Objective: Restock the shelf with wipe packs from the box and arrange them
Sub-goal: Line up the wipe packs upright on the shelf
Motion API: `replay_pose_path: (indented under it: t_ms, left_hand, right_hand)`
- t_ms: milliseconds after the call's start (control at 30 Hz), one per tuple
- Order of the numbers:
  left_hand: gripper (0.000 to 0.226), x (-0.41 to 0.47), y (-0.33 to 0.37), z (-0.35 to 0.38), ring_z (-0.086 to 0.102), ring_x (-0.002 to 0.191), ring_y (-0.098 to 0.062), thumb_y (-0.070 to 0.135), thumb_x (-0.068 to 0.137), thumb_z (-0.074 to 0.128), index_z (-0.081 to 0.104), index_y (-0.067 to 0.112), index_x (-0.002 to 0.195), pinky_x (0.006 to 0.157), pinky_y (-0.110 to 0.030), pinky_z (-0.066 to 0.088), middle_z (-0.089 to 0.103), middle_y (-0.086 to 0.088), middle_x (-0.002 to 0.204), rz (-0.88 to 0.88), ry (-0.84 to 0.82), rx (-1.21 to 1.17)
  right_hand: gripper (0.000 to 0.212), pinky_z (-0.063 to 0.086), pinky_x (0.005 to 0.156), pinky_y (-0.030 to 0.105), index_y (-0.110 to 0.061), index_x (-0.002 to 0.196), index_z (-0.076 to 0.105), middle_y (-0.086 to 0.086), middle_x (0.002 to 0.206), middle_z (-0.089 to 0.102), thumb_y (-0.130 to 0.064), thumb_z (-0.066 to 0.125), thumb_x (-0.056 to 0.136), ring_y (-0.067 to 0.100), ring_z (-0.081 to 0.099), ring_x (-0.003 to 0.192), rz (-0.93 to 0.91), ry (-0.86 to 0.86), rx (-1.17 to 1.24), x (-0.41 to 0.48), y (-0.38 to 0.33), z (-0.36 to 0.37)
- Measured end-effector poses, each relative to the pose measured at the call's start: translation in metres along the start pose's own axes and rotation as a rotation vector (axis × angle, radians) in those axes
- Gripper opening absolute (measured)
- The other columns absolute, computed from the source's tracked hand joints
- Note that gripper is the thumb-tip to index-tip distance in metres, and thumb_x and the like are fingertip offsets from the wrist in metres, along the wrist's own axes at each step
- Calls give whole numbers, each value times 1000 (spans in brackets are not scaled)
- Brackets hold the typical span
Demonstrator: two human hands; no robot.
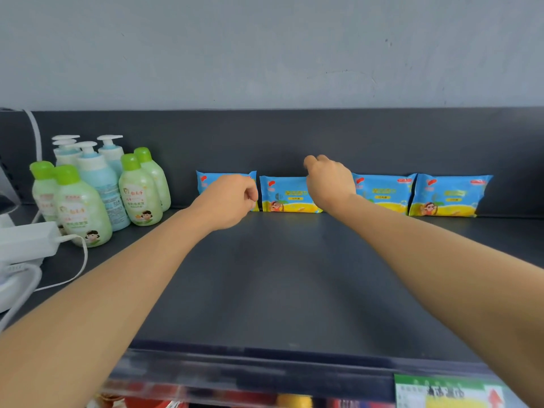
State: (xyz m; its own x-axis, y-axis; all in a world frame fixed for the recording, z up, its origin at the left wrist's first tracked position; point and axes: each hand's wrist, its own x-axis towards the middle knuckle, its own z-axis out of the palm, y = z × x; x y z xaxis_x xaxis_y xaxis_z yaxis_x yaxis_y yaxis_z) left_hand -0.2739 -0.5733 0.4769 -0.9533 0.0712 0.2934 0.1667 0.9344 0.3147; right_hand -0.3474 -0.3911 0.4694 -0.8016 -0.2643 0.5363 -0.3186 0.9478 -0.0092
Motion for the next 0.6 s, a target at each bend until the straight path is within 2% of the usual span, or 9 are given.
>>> replay_pose_path:
  t_ms: [133, 233, 367, 500, 600]
  left_hand:
    - [12, 2, 8, 5, 52, 83, -13, 11, 92, 53, 64, 12, 97, 70, -24, 39, 55, 6, 90, 34, -15, -5]
    - [12, 1, 11, 8, 52, 82, -12, 12, 92, 54, 65, 12, 97, 71, -25, 40, 55, 6, 89, 49, -35, -14]
    - [12, -5, 8, 5, 51, 81, -12, 13, 93, 53, 65, 12, 97, 68, -23, 38, 58, 4, 91, 55, -30, -4]
    - [12, -10, 0, 2, 48, 72, -9, 13, 93, 53, 64, 12, 98, 59, -20, 36, 58, 4, 90, 30, -24, -14]
    - [13, -13, -3, 1, 51, 76, -11, 13, 93, 52, 65, 11, 97, 66, -21, 39, 61, 2, 91, 18, -33, -16]
  right_hand:
    - [30, 39, 62, 32, -8, 118, 52, 12, 111, 55, -1, 50, 88, 30, 57, 90, -31, -53, -4, -3, 0, 7]
    - [33, 40, 66, 34, -8, 121, 51, 14, 117, 49, -4, 55, 88, 32, 56, 99, 9, -119, -46, -4, 0, 11]
    - [29, 39, 65, 34, -8, 115, 55, 13, 118, 46, 0, 55, 87, 30, 54, 92, 52, -144, -46, 6, -2, 3]
    - [34, 42, 72, 33, -10, 114, 58, 13, 115, 58, 6, 47, 86, 34, 57, 103, 122, -168, -1, 21, -3, -9]
    - [31, 45, 69, 32, -6, 113, 61, 15, 112, 61, 5, 46, 88, 32, 58, 93, 184, -221, 57, 24, 4, -5]
